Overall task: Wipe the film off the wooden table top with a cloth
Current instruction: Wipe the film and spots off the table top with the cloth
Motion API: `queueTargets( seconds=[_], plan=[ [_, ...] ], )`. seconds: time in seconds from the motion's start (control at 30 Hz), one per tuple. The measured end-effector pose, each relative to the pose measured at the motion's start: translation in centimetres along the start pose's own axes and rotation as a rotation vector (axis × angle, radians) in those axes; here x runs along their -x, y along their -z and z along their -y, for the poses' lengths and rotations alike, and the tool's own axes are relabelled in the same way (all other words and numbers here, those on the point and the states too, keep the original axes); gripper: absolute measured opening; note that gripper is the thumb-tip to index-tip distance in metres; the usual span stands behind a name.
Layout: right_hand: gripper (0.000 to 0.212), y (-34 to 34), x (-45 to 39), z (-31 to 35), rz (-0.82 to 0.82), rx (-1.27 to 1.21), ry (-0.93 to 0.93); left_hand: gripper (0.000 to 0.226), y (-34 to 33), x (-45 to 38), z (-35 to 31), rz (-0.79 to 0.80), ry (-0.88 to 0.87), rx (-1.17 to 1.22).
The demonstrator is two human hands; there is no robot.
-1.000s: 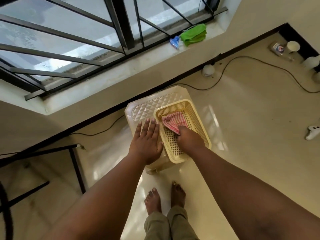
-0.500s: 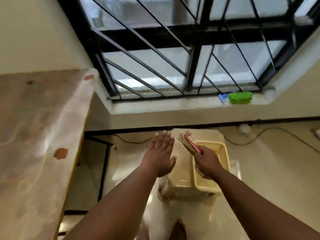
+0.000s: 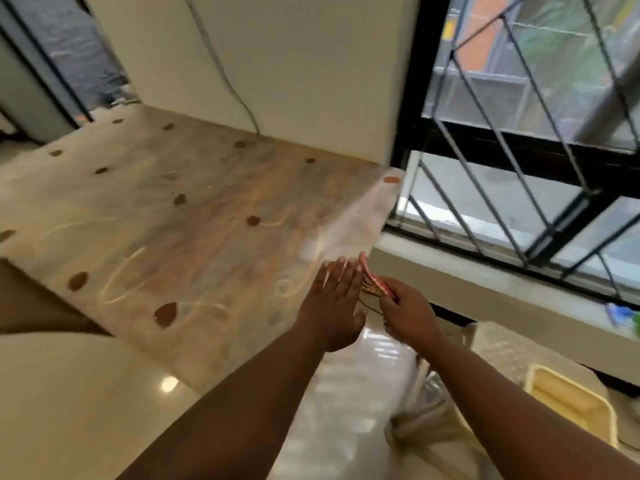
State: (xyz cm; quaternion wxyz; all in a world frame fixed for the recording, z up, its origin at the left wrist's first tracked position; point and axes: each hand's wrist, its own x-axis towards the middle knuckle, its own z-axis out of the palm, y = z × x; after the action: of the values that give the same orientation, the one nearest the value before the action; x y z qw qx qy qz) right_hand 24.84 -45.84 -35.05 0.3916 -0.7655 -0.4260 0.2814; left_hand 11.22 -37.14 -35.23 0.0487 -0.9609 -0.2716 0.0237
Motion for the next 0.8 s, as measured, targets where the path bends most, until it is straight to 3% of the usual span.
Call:
queueTargets(
  seconds=[0.17, 0.3, 0.47, 0.57, 0.7, 0.8],
  plan=[
    [0.044, -6.7, 2.3, 7.2, 0.120, 0.251, 0.159, 0.070, 1.4, 7.8, 9.2, -0.050, 0.093, -0.029],
    [0.040, -11.7, 7.2, 9.6, 0.271, 0.374, 0.249, 0.066, -0.2, 15.0, 13.1, 0.015, 0.089, 0.014],
    [0.049, -16.3, 13.9, 6.9, 0.340, 0.571, 0.362, 0.076, -3.4, 21.9, 13.8, 0.090, 0.051, 0.107],
    [0.049, -17.9, 15.8, 4.9, 0.389, 0.758, 0.481, 0.070, -5.1, 24.1, 13.8, 0.117, 0.104, 0.146],
    [0.064, -18.8, 16.3, 4.4, 0.371, 0.891, 0.437, 0.068, -6.1, 24.2, 13.8, 0.118, 0.160, 0.204],
    [0.050, -18.6, 15.3, 4.3, 0.346, 0.954, 0.547, 0.068, -6.5, 23.4, 13.4, 0.095, 0.197, 0.222]
  ],
)
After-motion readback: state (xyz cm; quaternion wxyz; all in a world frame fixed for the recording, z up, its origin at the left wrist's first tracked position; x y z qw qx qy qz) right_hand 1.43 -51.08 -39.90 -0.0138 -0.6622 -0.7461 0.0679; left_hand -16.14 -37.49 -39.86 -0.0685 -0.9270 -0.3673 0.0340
